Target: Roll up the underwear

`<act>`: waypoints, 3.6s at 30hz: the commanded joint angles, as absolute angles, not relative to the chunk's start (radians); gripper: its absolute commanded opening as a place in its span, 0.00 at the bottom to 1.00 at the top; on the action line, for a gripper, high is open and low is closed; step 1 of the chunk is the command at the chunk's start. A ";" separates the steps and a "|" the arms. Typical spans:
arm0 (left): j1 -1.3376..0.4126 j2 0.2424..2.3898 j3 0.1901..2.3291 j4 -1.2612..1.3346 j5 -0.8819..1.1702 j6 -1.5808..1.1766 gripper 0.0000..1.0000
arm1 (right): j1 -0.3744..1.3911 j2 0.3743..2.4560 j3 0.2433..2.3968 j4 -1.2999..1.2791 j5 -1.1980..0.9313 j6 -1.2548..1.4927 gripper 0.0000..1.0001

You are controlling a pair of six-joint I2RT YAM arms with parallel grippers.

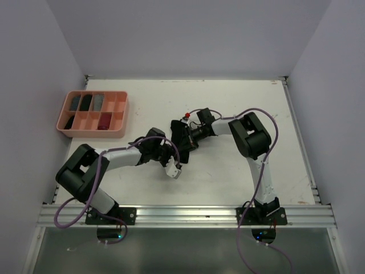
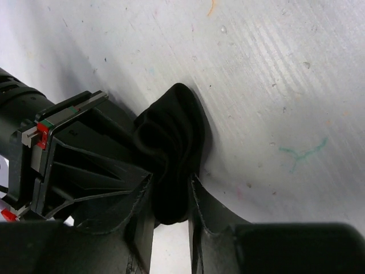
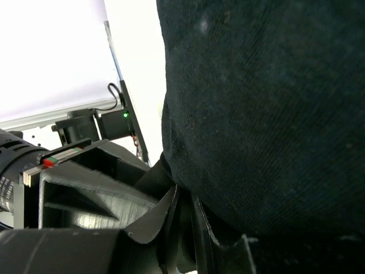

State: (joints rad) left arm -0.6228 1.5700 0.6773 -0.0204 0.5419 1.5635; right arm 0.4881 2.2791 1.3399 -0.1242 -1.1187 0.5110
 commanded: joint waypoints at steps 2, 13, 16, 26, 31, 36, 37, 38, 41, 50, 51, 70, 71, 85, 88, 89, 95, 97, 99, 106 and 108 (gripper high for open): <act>-0.627 1.591 0.725 -0.131 0.540 1.475 0.25 | 0.505 2.333 1.295 -0.152 -0.973 0.492 0.22; -0.624 1.649 0.879 -0.502 0.658 1.269 0.00 | 0.454 2.149 1.330 -0.141 -0.982 0.482 0.44; -0.617 1.689 0.920 -0.547 0.699 1.204 0.00 | 0.401 2.089 1.347 -0.163 -0.963 0.442 0.49; -0.437 1.972 1.231 -0.853 0.893 1.123 0.00 | 0.229 1.700 1.428 -0.414 -0.767 0.008 0.59; -0.387 2.117 1.339 -0.962 0.916 1.097 0.00 | 0.230 1.467 1.358 -0.403 -0.730 -0.258 0.88; -0.347 2.236 1.442 -1.051 0.977 1.095 0.00 | 0.230 1.447 1.368 -0.552 -0.765 -0.419 0.99; -0.338 2.268 1.453 -1.072 0.982 1.092 0.00 | 0.239 1.447 1.373 -0.599 -0.819 -0.490 0.99; -0.333 2.282 1.478 -1.086 0.988 1.094 0.00 | 0.258 1.447 1.376 -0.691 -0.804 -0.546 0.99; -0.316 2.342 1.528 -1.129 0.991 1.080 0.00 | 0.368 1.355 1.272 -0.686 -0.724 -0.679 0.99; -0.310 2.451 1.605 -1.192 0.968 1.043 0.00 | 0.652 1.419 1.049 -0.452 -0.559 -0.686 0.86; -0.310 2.460 1.608 -1.192 0.965 1.036 0.00 | 0.670 1.434 1.034 -0.427 -0.548 -0.687 0.85; -0.308 2.508 1.620 -1.212 0.916 1.040 0.00 | 0.744 1.709 0.994 -0.074 -0.558 -0.882 0.71; -0.308 2.511 1.621 -1.215 0.914 1.040 0.00 | 0.744 1.716 0.989 -0.069 -0.567 -0.881 0.71; -0.308 2.496 1.603 -1.200 0.916 1.040 0.04 | 0.752 1.818 0.971 -0.055 -0.584 -0.845 0.37; -0.308 2.464 1.575 -1.178 0.916 1.040 0.10 | 0.752 1.847 1.000 -0.110 -0.601 -0.839 0.27; -0.308 2.453 1.562 -1.160 0.916 1.040 0.11 | 0.752 1.855 1.020 -0.129 -0.607 -0.833 0.20; -0.307 2.274 1.387 -1.040 0.969 1.017 0.30 | 0.750 1.881 1.090 -0.267 -0.676 -0.785 0.00; -0.304 2.176 1.327 -0.988 1.009 0.988 0.42 | 0.749 1.907 1.144 -0.363 -0.719 -0.764 0.00; -0.299 2.102 1.284 -0.939 1.023 0.954 0.49 | 0.749 1.934 1.184 -0.460 -0.742 -0.740 0.00; -0.204 1.671 1.030 -0.605 0.974 0.717 0.56 | 0.712 2.081 1.334 -0.656 -0.897 -0.594 0.00; -0.167 1.576 0.931 -0.490 0.921 0.649 0.56 | 0.693 2.144 1.380 -0.711 -0.969 -0.568 0.00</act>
State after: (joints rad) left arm -0.1982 1.7363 1.0111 -0.7231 0.9745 0.7582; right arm 0.7292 2.0445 1.3468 -0.5236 -0.8616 -0.6735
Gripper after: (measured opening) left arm 0.558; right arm 0.099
